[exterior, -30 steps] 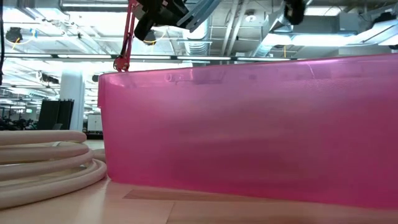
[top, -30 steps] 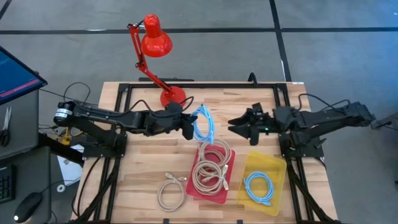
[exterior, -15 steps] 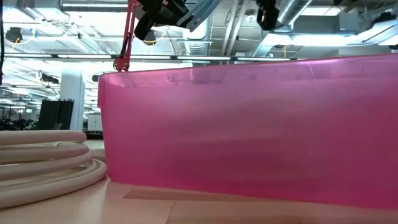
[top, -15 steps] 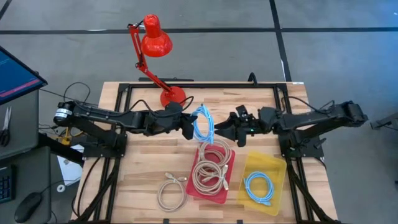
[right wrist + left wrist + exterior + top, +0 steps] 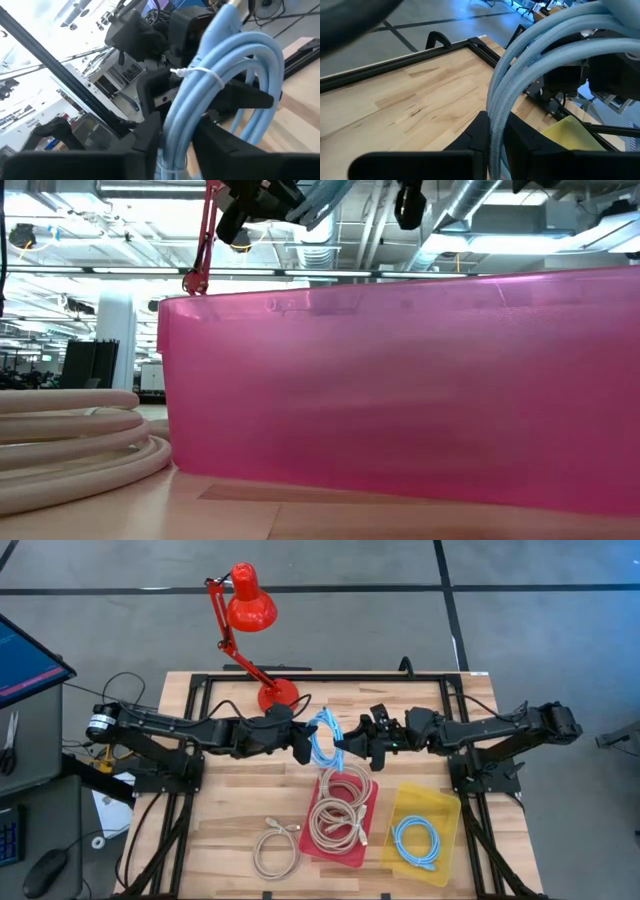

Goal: Sort HDMI cables
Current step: Put the blue HDMI cable into the yellow bin

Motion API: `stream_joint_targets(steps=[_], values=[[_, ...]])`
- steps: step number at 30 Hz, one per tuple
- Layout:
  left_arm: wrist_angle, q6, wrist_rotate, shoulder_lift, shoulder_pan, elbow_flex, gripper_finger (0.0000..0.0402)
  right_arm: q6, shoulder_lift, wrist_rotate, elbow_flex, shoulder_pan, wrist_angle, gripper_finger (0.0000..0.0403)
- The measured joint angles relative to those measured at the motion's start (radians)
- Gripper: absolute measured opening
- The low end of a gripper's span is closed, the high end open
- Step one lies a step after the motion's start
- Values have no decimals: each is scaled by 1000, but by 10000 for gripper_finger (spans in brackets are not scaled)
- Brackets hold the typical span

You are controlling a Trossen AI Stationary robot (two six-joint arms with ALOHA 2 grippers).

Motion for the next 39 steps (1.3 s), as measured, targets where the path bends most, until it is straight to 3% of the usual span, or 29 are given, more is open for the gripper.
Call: stream_joint_targets(steps=[4, 7, 13, 17, 30, 34, 39], values=[[6, 5, -3, -1, 0, 0, 34, -19, -4, 0, 0, 0, -6, 30], [8, 5, -3, -2, 0, 1, 40, -50, -9, 0, 0, 1, -10, 30], [-8, -3, 1, 0, 0, 1, 110, -90, -14, 38, 1, 0, -65, 30], [-7, -3, 29, -1, 1, 0, 134, -108, -53, 53, 1, -14, -140, 30], [-6, 0, 74, -2, 0, 0, 142, -163, -369, 170, 1, -99, -646, 30], [-45, 1, 72, -2, 0, 0, 142, -113, -496, 165, 1, -67, -817, 30], [-77, -2, 71, -2, 0, 0, 136, 26, -618, 166, 1, 55, -1004, 30]])
